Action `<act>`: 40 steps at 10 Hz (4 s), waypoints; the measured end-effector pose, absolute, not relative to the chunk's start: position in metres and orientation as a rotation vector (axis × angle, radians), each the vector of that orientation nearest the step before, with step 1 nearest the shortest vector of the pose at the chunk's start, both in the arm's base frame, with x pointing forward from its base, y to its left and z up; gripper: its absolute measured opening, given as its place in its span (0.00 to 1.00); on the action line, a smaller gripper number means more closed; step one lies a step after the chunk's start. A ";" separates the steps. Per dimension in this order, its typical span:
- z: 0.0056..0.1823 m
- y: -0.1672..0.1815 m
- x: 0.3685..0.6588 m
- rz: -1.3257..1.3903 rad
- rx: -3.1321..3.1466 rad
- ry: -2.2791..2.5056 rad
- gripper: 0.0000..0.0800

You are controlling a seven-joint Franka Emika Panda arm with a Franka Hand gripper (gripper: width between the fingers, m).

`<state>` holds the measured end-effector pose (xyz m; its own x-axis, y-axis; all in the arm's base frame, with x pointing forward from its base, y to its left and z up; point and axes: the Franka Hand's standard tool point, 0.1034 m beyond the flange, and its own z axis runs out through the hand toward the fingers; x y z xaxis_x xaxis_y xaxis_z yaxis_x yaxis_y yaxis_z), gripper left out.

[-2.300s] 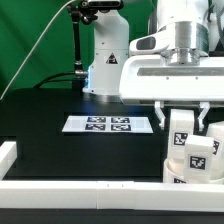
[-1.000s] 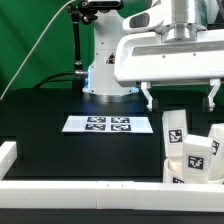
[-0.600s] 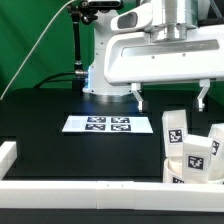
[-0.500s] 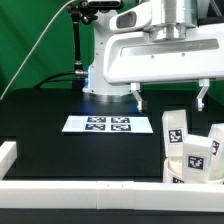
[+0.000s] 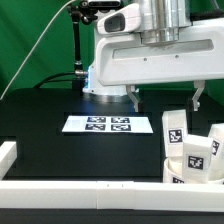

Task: Assemble stool

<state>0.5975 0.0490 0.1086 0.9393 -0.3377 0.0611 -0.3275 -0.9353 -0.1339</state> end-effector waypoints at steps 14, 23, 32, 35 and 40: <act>0.081 0.064 0.587 -0.154 -2.986 0.580 0.42; 0.078 0.069 0.594 -0.016 -2.278 1.898 0.42; 0.080 0.075 0.594 0.046 -1.927 2.252 0.43; 0.097 0.079 0.596 0.023 -2.184 1.983 0.80; 0.109 0.081 0.599 -0.045 -2.487 1.564 0.81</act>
Offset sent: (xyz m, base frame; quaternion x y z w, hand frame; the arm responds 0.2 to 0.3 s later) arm -0.0085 0.0133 -0.0208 -0.0158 0.0191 0.0024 0.9997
